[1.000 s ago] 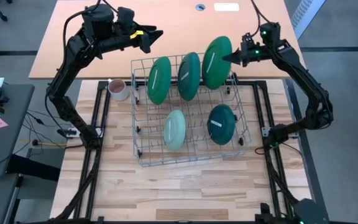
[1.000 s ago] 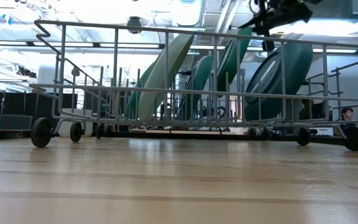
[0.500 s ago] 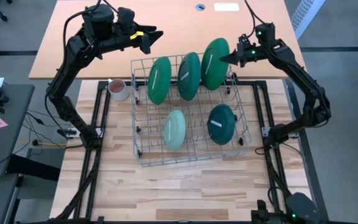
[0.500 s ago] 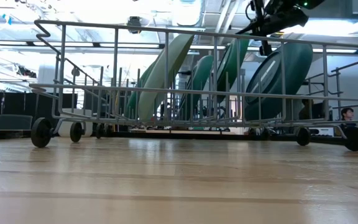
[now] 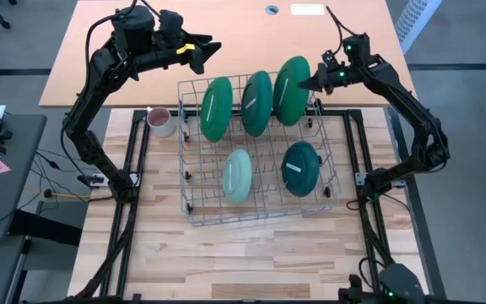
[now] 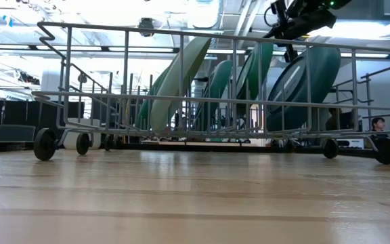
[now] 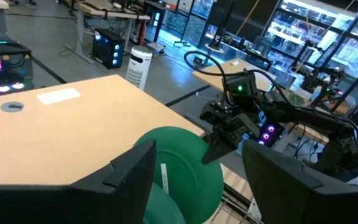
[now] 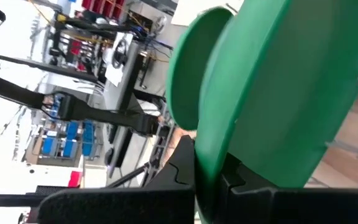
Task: Sort dishes
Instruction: Put the green plate in the dish rack
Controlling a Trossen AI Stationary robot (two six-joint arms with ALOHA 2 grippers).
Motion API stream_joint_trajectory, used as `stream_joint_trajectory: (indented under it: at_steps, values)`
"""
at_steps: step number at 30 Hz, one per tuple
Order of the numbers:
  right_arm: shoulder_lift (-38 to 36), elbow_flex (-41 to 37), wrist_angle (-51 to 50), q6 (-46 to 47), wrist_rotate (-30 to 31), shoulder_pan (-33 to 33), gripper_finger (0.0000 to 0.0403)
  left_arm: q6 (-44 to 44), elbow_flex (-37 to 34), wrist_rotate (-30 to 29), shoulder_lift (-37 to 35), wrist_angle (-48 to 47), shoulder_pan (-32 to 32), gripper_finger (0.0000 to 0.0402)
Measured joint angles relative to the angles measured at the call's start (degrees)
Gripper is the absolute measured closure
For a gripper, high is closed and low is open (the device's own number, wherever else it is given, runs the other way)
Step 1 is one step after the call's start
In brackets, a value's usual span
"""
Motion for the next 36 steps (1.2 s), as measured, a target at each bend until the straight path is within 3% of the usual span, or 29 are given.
stream_joint_trajectory:
  at_steps: [5, 15, 36]
  values:
    - [0.0, 0.0, -4.6, -3.2, 1.8, 1.2, 0.0392, 0.0, 0.0, 0.0, 0.0, -1.8, 0.0, 0.0169]
    - [0.0, 0.0, -4.3, -3.0, 7.8, 2.6, 0.0392, -0.1, 0.0, 0.0, 0.0, -4.2, 0.0, 0.0169]
    - [8.6, 0.2, -3.4, -4.6, 8.3, 6.5, 0.0367, -1.1, 0.0, 1.3, 0.0, -5.4, 0.0, 0.0169]
